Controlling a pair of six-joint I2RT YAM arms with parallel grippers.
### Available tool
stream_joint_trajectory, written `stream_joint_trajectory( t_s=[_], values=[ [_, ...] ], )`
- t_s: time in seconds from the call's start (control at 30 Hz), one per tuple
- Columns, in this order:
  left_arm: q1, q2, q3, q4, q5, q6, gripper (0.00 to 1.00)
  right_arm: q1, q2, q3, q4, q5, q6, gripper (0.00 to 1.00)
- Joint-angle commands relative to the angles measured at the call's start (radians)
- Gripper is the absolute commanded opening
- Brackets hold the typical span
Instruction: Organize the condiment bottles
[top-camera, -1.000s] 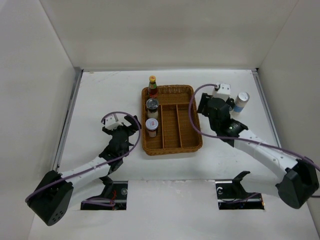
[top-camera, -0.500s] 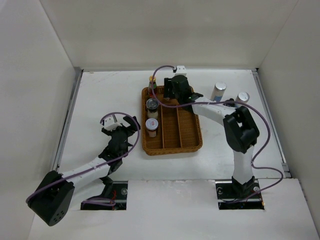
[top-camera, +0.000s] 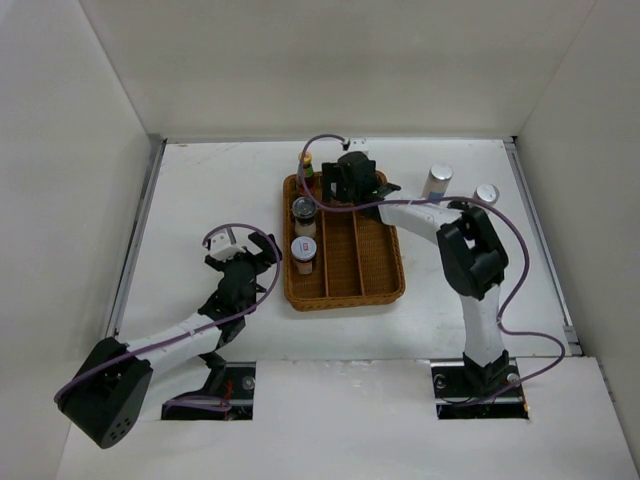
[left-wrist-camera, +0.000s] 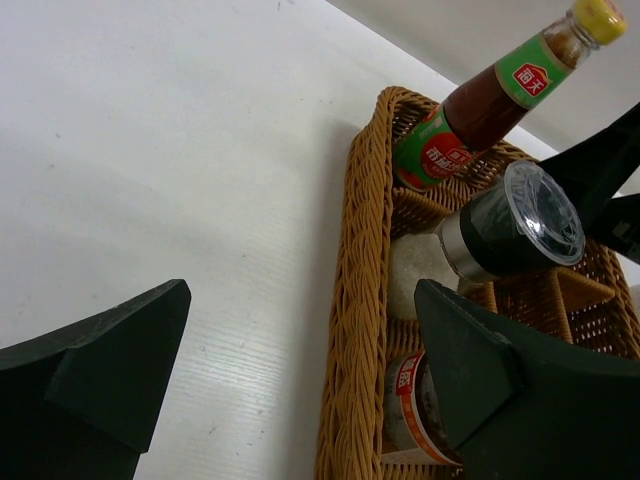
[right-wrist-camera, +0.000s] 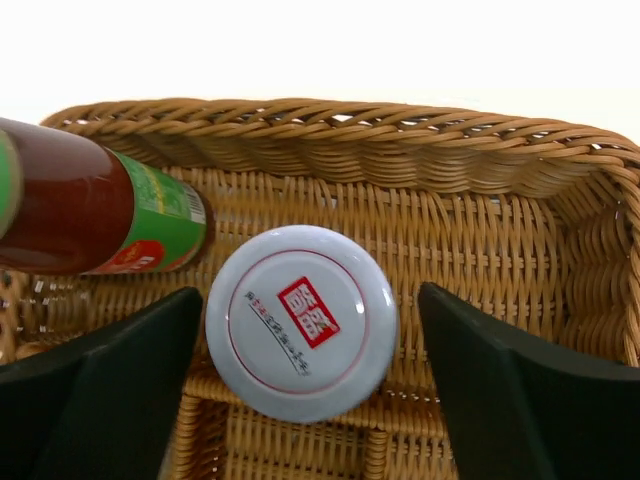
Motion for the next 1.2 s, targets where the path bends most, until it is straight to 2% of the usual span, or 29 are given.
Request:
stream_joint_trajectory(
  t_s=[0.0,0.17,0.3,0.4,0.53,0.6,0.73,0.93,1.03,1.17],
  values=[
    [0.005,-0.003,0.010,0.047,0.019,-0.015,0.98,-0.003,-0.134,0.004,0.078,-0.014,0.004,1.00],
    [0.007,-0.011,0.007,0.044,0.021,-0.015,0.98,-0.007,-0.387,-0.156,0.155,0.025,0.004,1.00],
    [0.007,-0.031,-0.003,0.047,0.021,-0.016,0.98,-0.047,-0.608,-0.412,0.192,0.171,0.021,1.00],
    [0.005,-0.026,-0.001,0.047,0.024,-0.018,0.98,-0.101,-0.743,-0.598,0.194,0.278,0.059,1.00],
    [0.004,0.005,0.008,0.050,0.039,-0.031,0.98,-0.200,-0.842,-0.717,0.166,0.296,0.067,1.00],
    [0.004,0.012,0.010,0.050,0.053,-0.035,0.98,-0.266,-0.839,-0.709,0.161,0.276,0.050,1.00],
    [0.004,0.014,0.011,0.052,0.056,-0.039,0.98,-0.328,-0.780,-0.625,0.213,0.136,-0.055,1.00],
    [0.008,0.012,0.010,0.053,0.062,-0.039,0.98,-0.368,-0.641,-0.476,0.211,0.151,-0.158,1.00],
    [0.010,0.028,0.014,0.053,0.068,-0.039,0.98,-0.397,-0.543,-0.406,0.154,0.150,-0.163,1.00],
    [0.011,0.022,0.013,0.053,0.065,-0.039,0.98,-0.428,-0.484,-0.395,0.177,0.153,-0.146,1.00]
  ],
)
